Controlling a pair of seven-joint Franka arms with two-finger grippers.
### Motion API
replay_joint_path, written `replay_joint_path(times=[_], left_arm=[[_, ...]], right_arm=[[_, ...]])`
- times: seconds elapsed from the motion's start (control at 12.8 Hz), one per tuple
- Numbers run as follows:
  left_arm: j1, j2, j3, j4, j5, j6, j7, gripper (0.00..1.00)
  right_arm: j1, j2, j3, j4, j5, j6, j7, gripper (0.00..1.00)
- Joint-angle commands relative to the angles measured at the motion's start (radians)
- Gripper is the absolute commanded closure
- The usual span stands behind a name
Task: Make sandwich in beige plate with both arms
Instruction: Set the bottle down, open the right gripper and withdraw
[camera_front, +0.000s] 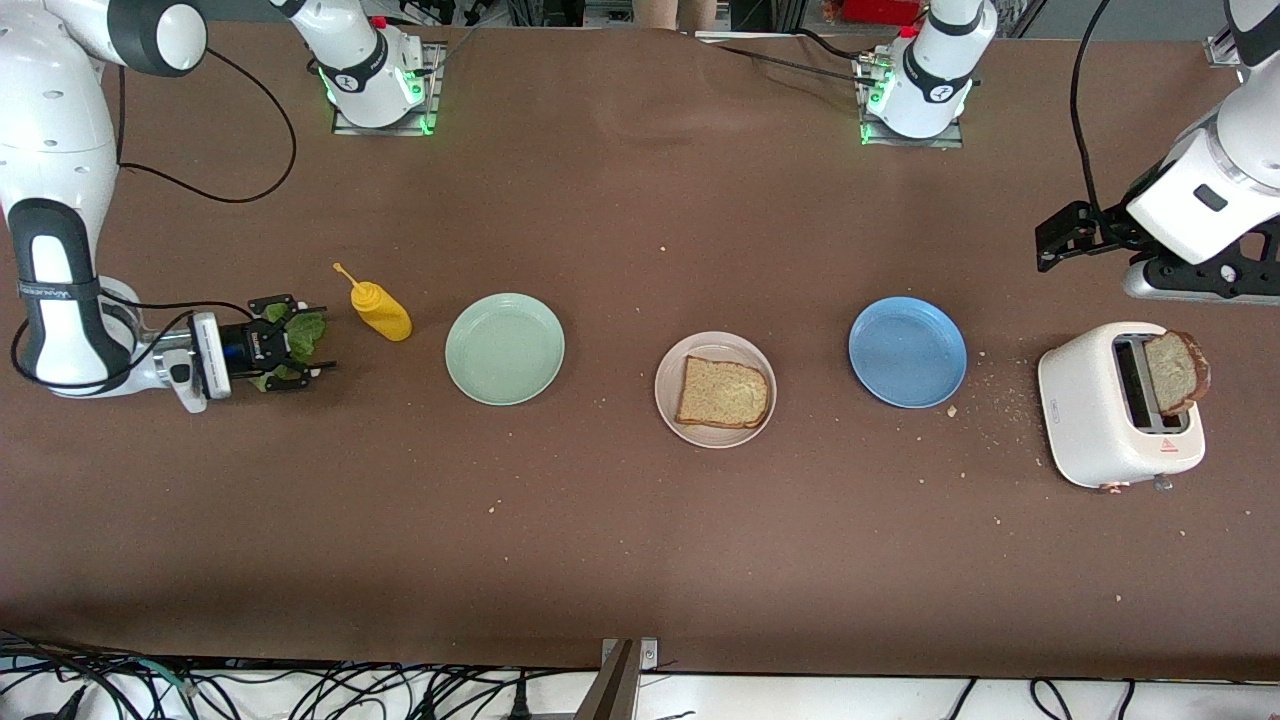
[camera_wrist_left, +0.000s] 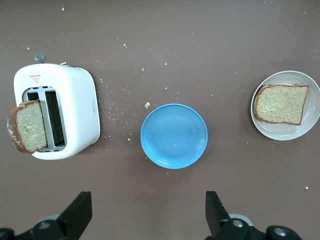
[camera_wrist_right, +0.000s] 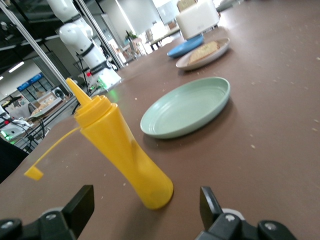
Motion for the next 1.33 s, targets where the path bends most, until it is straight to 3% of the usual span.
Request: replay_joint_path(times=[0.0,0.39,0.63,0.86,1.02,1.25], left_arm=[[0.009,-0.004,-0.004,-0.004,-0.009,0.012,-0.003,0.0],[0.009,-0.004,-0.004,-0.004,-0.009,0.012,-0.001,0.0],[0.009,-0.004,-0.004,-0.004,-0.009,0.012,-0.001,0.0],[0.009,-0.004,-0.004,-0.004,-0.011,0.012,-0.001,0.0],[0.009,-0.004,-0.004,-0.004,-0.011,0.012,-0.001,0.0],[0.01,-0.004,-0.004,-0.004,-0.011,0.012,-0.001,0.0]], right_arm=[[0.005,-0.043,-0.003,0.145,-0.108,-0.025,0.206,0.06],[0.06,-0.288,0.001,0.227,-0.381,-0.018,0.755,0.06],[0.132,-0.426,0.005,0.226,-0.641,0.045,1.108,0.06],[0.227,-0.465,0.007,0.2,-0.911,0.135,1.425,0.02],[0.247,-0.491,0.008,0.084,-0.934,0.217,1.55,0.01],[0.288,-0.609,0.008,-0.273,-0.938,0.543,1.658,0.01]])
